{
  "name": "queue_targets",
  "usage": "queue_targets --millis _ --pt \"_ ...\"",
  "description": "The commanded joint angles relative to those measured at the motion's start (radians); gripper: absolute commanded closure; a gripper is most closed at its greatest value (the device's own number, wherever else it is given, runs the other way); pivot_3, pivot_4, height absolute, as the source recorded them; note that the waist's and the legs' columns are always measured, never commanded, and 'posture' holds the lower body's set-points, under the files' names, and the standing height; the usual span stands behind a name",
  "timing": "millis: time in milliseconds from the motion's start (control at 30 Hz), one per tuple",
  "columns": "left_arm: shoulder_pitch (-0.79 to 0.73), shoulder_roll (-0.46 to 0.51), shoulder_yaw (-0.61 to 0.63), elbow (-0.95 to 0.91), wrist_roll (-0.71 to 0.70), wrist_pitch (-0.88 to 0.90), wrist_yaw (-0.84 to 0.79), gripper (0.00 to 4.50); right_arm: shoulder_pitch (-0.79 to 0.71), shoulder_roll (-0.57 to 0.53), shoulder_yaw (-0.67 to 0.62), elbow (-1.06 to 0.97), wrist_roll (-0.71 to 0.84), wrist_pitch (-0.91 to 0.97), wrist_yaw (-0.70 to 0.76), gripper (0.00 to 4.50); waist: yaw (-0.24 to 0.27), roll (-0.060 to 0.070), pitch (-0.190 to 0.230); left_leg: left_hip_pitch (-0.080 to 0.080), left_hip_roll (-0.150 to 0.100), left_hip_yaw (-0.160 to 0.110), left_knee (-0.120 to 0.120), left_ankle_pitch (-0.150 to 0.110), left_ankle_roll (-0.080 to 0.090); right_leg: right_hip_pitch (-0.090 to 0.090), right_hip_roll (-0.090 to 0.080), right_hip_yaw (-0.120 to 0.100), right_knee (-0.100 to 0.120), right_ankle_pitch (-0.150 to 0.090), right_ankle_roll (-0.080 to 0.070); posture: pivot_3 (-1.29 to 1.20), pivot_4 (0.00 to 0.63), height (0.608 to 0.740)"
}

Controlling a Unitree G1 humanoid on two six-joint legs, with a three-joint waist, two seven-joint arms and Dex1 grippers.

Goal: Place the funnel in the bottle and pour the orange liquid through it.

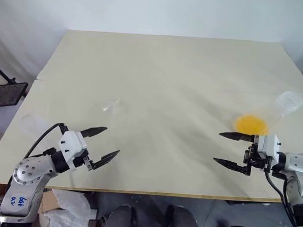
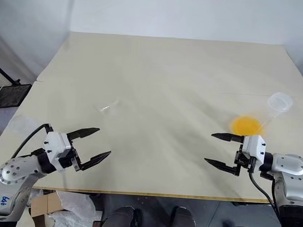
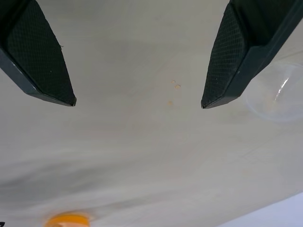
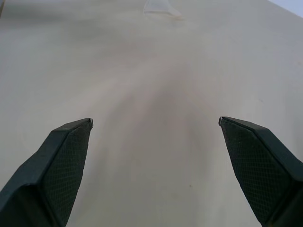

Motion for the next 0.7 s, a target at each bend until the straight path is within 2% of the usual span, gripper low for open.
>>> queue_targets --millis 33,167,367,533,700 --pt "-0.011 0.002 0.019 -0.033 -0.014 0.005 0.013 0.00 0.003 -0.009 -0.028 -0.015 0.010 -0.011 -0.001 0.03 0.000 0.000 0.000 0.000 0.000 0.000 0.000 0.000 0.000 0.000 0.000 0.000 0.000 0.000 0.000 0.00 0.150 0.740" --pt "0.026 -0.030 0.066 -0.056 -0.061 0.005 0.036 0.00 -0.019 0.028 -0.006 -0.053 0.032 0.002 -0.018 0.03 -0.001 0.000 0.000 0.000 0.000 0.000 0.000 0.000 0.000 0.000 0.000 0.000 0.000 0.000 0.000 0.00 0.150 0.740" --pt "0.253 -0.165 0.181 -0.139 -0.133 -0.014 0.118 0.00 -0.071 0.100 0.066 -0.140 0.059 0.079 -0.052 0.03 -0.009 0.000 0.000 0.001 0.001 0.000 -0.001 0.000 -0.001 0.000 0.000 0.000 0.000 0.000 0.000 0.00 0.150 0.740" --pt "0.490 -0.346 0.249 -0.206 -0.128 -0.081 0.209 0.00 -0.114 0.151 0.131 -0.221 0.100 0.134 -0.028 0.03 -0.004 -0.001 0.001 0.000 0.001 0.000 0.001 -0.002 0.000 0.001 0.000 0.000 -0.001 0.000 0.000 0.00 0.150 0.740" --pt "0.633 -0.538 0.369 -0.143 -0.148 -0.191 0.316 0.00 -0.189 0.203 0.191 -0.227 0.100 0.179 -0.022 0.03 0.001 -0.003 0.002 -0.001 0.004 -0.001 0.011 -0.008 0.002 0.003 0.000 0.000 -0.005 0.000 -0.001 0.00 0.150 0.740"
